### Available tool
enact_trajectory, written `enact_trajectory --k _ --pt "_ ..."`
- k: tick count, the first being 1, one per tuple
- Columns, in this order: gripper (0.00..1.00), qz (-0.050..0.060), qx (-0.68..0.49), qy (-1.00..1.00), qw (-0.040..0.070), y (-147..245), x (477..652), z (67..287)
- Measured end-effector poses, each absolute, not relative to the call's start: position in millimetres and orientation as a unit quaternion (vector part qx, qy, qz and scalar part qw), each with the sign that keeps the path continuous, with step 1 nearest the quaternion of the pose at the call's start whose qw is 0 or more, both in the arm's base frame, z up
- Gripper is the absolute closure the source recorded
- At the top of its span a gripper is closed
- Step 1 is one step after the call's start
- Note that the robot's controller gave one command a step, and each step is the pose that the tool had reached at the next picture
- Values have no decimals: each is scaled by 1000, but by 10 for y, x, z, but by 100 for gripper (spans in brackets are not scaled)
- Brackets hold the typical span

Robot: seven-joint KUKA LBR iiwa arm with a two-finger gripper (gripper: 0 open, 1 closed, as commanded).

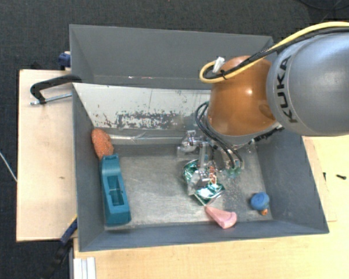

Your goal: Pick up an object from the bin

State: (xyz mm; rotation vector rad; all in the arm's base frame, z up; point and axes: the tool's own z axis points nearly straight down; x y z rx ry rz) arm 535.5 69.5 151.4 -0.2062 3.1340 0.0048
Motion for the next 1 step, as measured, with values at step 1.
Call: enact_trajectory --k 1 --pt "0 0 -112 994 4 316 5402 983"
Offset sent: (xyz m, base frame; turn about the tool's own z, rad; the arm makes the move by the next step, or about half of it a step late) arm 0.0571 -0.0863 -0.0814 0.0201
